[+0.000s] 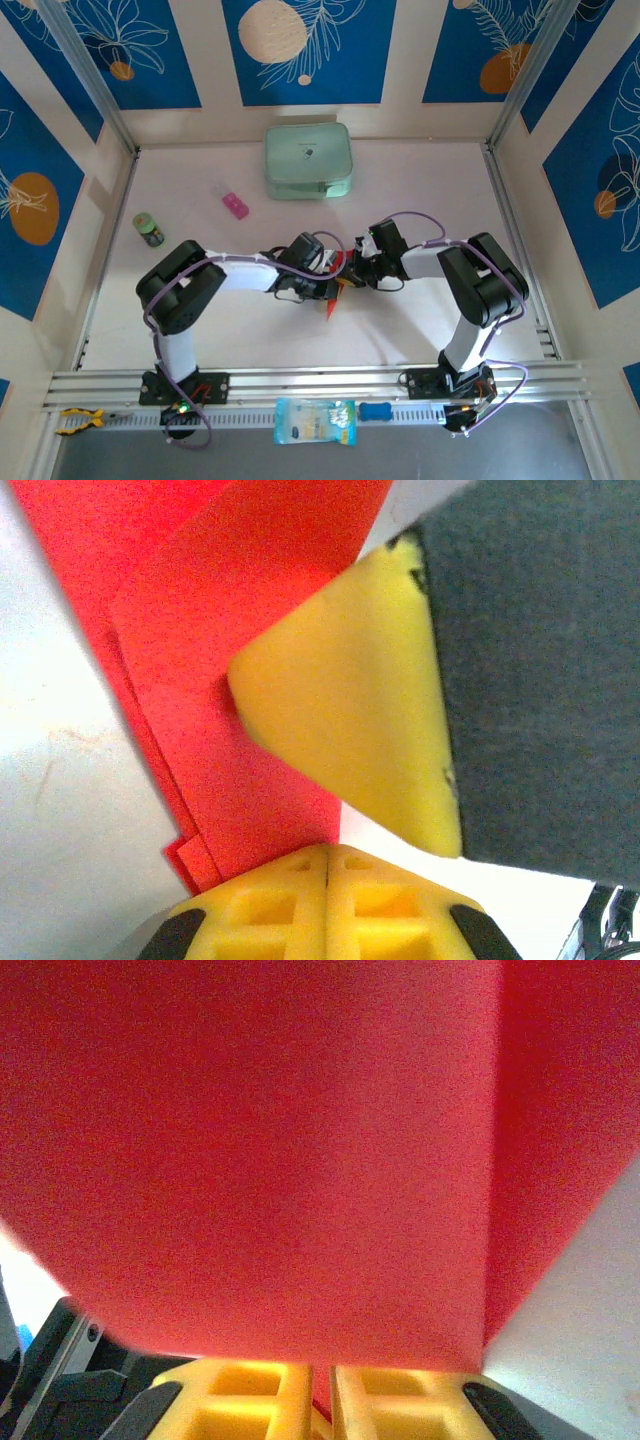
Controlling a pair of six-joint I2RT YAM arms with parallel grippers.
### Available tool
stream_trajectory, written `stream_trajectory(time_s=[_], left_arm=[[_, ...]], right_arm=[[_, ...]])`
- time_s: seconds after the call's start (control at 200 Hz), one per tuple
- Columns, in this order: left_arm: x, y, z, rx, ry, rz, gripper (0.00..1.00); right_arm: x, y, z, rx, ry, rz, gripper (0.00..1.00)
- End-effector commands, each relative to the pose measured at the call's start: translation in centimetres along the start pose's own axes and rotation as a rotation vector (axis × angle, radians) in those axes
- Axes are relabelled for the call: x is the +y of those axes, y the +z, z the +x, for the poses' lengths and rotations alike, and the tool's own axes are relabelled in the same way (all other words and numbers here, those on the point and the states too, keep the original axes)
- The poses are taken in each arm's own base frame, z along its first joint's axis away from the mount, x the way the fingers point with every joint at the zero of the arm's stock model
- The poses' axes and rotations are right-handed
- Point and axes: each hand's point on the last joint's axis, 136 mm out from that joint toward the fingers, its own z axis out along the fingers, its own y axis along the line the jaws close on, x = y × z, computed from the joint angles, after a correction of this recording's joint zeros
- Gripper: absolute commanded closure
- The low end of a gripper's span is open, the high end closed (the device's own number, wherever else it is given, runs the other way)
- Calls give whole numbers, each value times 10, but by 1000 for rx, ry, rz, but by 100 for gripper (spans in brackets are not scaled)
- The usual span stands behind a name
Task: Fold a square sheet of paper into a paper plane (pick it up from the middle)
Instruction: Fold the wing for the fifth time at the center of the table.
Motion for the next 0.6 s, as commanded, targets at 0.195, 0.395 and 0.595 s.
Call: stream_trajectory(time_s=[0.195, 0.395, 0.595], left_arm=[[62, 2, 78, 220, -21, -148, 100], [60, 1, 84, 250, 5, -124, 100], [60, 2, 82, 245, 3, -128, 100]], right_arm=[[7, -43, -15, -103, -7, 43, 83], [23, -52, -5, -105, -88, -32, 83], [31, -28, 16, -19, -156, -46, 86]])
